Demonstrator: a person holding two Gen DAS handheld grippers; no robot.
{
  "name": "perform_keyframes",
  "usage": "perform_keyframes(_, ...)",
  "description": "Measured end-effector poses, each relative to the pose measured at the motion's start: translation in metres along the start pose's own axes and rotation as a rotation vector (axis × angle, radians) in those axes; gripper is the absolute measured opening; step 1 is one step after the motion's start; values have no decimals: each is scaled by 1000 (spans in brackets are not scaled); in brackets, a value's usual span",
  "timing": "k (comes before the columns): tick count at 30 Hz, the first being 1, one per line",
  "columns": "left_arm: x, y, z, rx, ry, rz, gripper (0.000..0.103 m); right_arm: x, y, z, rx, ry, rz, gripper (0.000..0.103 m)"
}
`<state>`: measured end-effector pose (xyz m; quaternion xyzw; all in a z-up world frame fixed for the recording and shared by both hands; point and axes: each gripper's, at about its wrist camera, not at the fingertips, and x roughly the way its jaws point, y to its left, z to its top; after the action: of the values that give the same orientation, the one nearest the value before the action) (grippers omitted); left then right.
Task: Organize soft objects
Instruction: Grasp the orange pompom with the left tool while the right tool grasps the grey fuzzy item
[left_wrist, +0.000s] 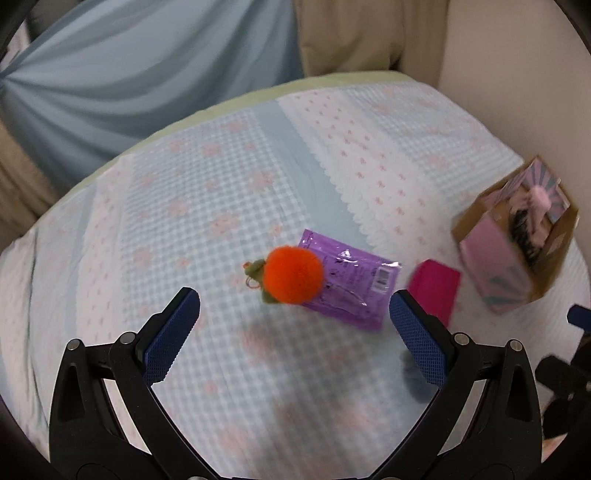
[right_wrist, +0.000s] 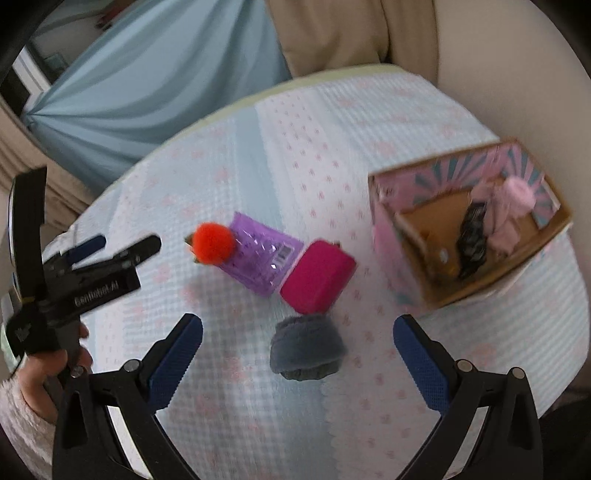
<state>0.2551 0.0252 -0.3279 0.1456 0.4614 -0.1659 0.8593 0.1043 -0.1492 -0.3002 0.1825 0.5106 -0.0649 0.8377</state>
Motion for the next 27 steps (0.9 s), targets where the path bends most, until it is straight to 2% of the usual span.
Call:
perform_keyframes(7, 87, 7, -7, 93, 20, -48, 101, 75, 2, -30, 80, 54, -52, 103)
perform_keyframes(13, 140, 6, -12, 129, 37, -57, 101, 125, 1, -41, 115, 89, -99, 103)
perform_keyframes(16, 159, 6, -13, 127, 48, -60, 96, 144, 0, -45, 126, 104, -105, 103)
perform_keyframes(19, 176, 6, -14, 133, 64, -63, 86, 156, 0, -48, 122, 108, -120, 103)
perform_keyframes(20, 180, 6, -14, 133, 70, -66, 79, 158, -1, -49, 121, 111, -125, 102)
perform_keyframes(21, 185, 6, -15, 133, 81, -70, 73, 162, 0, -51, 121, 116, -129, 98)
perform_keyframes(23, 189, 8, -16, 122, 76, -88, 70, 168, -1, -55, 119, 137, -146, 86)
perform_keyframes(24, 189, 9, -16, 116, 69, -96, 60, 170, -1, -58, 117, 142, -156, 78)
perform_keyframes(27, 190, 11, -15, 112, 68, -93, 42, 167, -4, -62, 127, 119, -153, 71)
